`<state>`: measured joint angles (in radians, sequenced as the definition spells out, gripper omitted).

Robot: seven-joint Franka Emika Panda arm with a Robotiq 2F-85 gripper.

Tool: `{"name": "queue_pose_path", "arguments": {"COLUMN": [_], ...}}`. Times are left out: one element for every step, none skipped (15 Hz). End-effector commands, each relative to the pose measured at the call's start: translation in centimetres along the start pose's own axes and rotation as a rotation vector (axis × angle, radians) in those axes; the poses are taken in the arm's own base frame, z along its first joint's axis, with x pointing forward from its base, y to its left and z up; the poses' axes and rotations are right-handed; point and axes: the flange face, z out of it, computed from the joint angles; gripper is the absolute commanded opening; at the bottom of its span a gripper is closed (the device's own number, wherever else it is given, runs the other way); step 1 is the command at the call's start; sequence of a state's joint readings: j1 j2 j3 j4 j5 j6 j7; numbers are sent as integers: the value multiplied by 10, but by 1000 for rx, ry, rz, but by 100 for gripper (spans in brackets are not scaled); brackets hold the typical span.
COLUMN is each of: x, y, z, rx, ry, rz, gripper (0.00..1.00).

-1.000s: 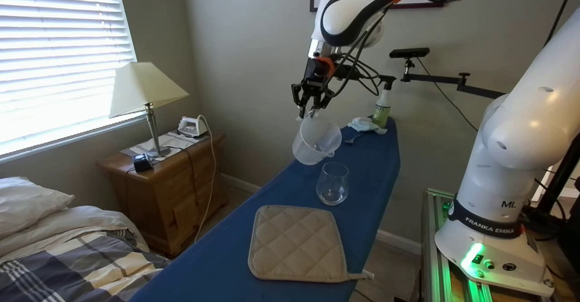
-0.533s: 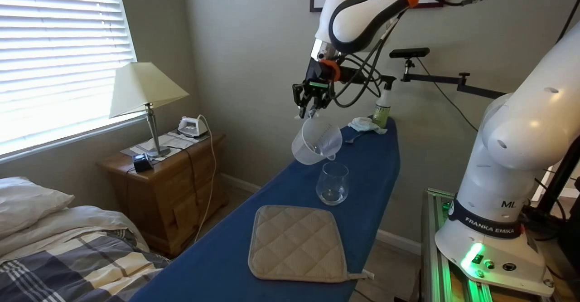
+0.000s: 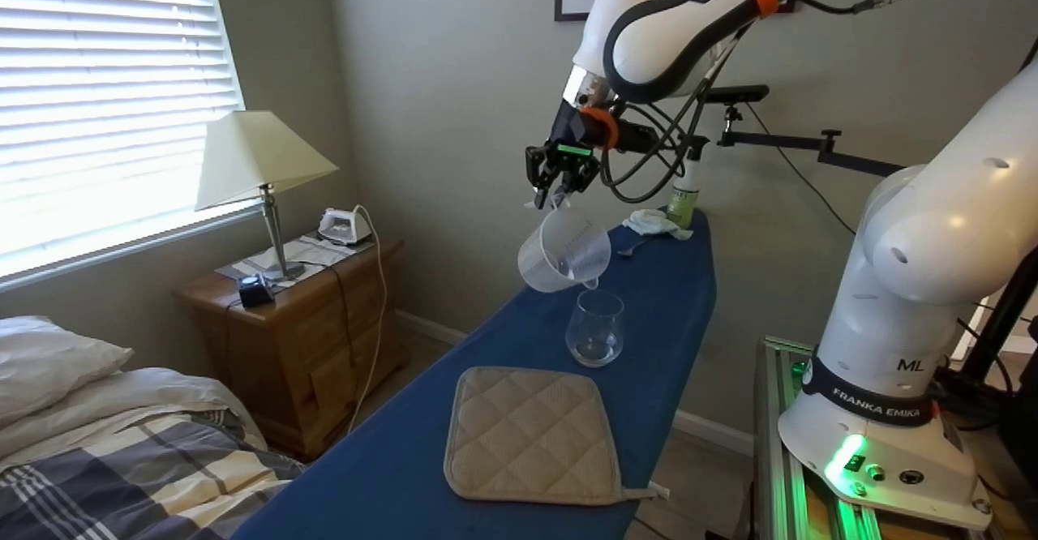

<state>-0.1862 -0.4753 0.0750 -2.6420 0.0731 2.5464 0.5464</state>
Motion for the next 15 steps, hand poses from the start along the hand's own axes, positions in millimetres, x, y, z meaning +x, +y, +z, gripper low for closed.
{"name": "queue_pose_path", "arguments": {"x": [-12,-14,-16,-18,-19,-20,-21,-23,-24,-25,-26,-27,-29,-30,-30], "y": [4,4,4,4,4,4,4,4,4,4,5,5,6,6,7], "z": [-11,-12,-13,-14,-15,-16,-17,-18,-19,-20,-20,-21,-21,-22,-22], "rx": [7,9,12,13,14,17,21,25,27,27,29,31,34,35,33], "ry": [49,55,60,66,67,73,81,87,90,95,98,102,107,107,106], "rz": [-30,-41,-49,-61,-69,-79,-91,-101,-111,-122,-131,-138,-145,-144,-135], "gripper": [7,7,7,7,7,7,7,7,7,7,7,7,7,7,7]}}
